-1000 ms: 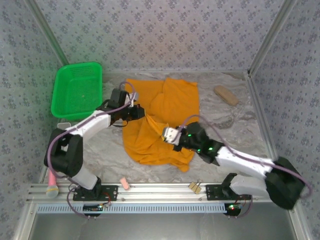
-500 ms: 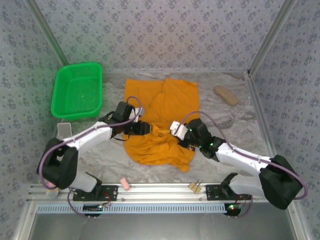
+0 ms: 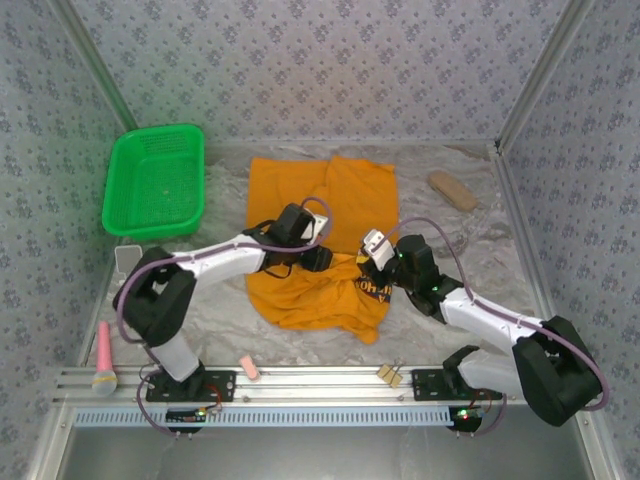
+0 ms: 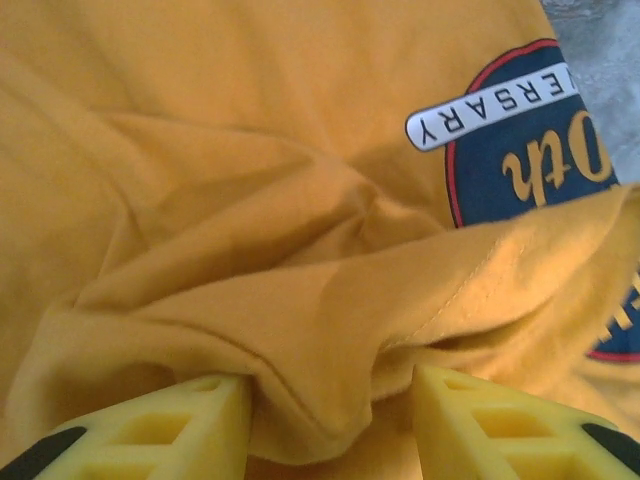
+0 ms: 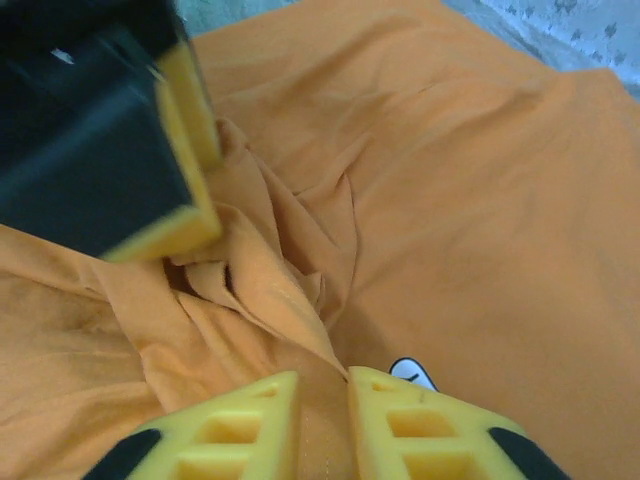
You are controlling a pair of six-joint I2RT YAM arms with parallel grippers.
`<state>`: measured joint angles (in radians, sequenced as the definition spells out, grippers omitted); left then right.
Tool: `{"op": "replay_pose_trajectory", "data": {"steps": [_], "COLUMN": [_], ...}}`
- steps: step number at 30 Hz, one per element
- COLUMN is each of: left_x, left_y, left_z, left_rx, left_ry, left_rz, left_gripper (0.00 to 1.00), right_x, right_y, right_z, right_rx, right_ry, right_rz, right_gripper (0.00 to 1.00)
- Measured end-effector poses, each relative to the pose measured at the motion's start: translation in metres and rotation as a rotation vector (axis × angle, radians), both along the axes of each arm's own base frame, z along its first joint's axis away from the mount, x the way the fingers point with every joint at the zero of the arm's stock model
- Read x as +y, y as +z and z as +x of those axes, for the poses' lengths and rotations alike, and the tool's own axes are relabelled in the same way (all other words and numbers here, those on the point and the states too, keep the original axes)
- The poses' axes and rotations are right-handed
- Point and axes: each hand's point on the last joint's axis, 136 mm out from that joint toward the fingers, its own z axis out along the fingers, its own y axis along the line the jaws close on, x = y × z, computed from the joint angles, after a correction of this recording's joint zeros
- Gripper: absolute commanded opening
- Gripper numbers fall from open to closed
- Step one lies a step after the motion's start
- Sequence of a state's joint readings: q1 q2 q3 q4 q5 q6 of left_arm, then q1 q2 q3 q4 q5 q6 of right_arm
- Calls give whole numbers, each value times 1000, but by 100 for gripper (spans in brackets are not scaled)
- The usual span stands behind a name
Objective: Fold the inside-out t-shirt
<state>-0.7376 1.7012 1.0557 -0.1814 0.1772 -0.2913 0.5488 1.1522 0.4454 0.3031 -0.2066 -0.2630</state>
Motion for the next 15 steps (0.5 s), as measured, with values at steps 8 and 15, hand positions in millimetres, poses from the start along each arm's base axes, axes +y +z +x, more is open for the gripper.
{"op": "replay_pose_trajectory", "data": {"steps": [8,15], "left_x": [-7,-2], "left_y": [4,89], "left_z": [8,-12], "left_rx": [11,129], "left_ry": [-4,29], "left_rz": [18,-269], "left_gripper": [0,0], "right_x": [9,30], "right_y": [-4,6], "right_z": [-7,-11], "right_rx": [0,-171], "right_ry": [98,333], "right_rz": [-40,-215], "right_gripper": [38,38]}}
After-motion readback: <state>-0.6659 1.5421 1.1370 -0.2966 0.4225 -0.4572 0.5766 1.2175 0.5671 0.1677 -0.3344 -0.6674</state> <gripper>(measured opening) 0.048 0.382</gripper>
